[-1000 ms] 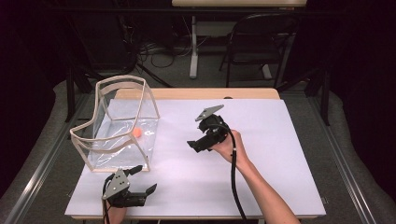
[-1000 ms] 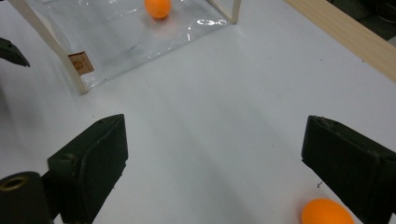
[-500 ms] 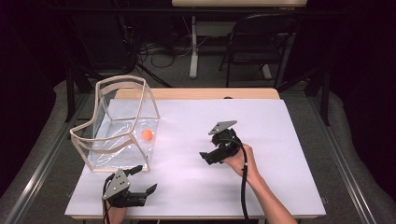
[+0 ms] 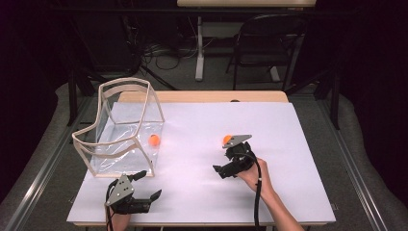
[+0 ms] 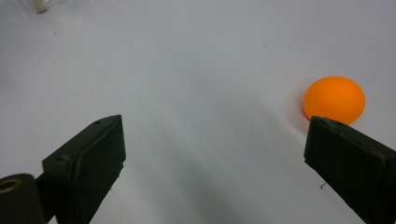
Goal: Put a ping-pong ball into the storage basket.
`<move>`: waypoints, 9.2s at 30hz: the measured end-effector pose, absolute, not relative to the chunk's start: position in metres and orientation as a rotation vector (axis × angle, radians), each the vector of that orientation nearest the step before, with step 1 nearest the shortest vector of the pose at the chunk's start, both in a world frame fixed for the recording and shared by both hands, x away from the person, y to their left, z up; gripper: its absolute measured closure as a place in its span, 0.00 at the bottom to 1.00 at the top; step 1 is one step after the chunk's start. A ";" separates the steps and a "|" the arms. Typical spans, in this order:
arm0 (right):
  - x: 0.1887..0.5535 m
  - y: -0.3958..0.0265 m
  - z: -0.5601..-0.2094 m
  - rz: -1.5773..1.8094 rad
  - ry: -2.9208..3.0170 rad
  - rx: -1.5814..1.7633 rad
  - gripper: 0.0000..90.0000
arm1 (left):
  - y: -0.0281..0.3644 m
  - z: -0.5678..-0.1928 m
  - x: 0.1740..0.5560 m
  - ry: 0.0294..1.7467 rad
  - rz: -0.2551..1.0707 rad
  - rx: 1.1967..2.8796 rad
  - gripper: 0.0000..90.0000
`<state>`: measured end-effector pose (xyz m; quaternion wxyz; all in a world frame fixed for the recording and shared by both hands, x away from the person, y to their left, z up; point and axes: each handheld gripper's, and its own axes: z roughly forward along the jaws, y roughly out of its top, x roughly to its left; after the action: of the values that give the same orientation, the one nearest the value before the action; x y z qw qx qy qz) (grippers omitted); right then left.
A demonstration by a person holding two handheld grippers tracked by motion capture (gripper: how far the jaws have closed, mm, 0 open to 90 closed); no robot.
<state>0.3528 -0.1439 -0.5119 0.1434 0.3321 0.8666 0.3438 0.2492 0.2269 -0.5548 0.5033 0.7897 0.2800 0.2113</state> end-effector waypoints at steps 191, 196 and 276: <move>0.419 -0.111 -0.464 0.858 2.499 0.912 0.56 | 0.222 -0.556 0.251 0.660 0.508 1.921 0.18; 0.419 -0.105 -0.462 0.863 2.504 0.898 0.56 | 0.223 -0.556 0.251 0.659 0.507 1.922 0.18; 0.436 -0.032 -0.411 0.939 2.548 0.754 0.57 | 0.223 -0.555 0.251 0.655 0.514 1.921 0.18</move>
<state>0.4364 -0.0324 -0.4106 0.1612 0.2639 0.8923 0.3289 0.2510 0.2227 -0.5548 0.5001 0.7945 0.2710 0.2126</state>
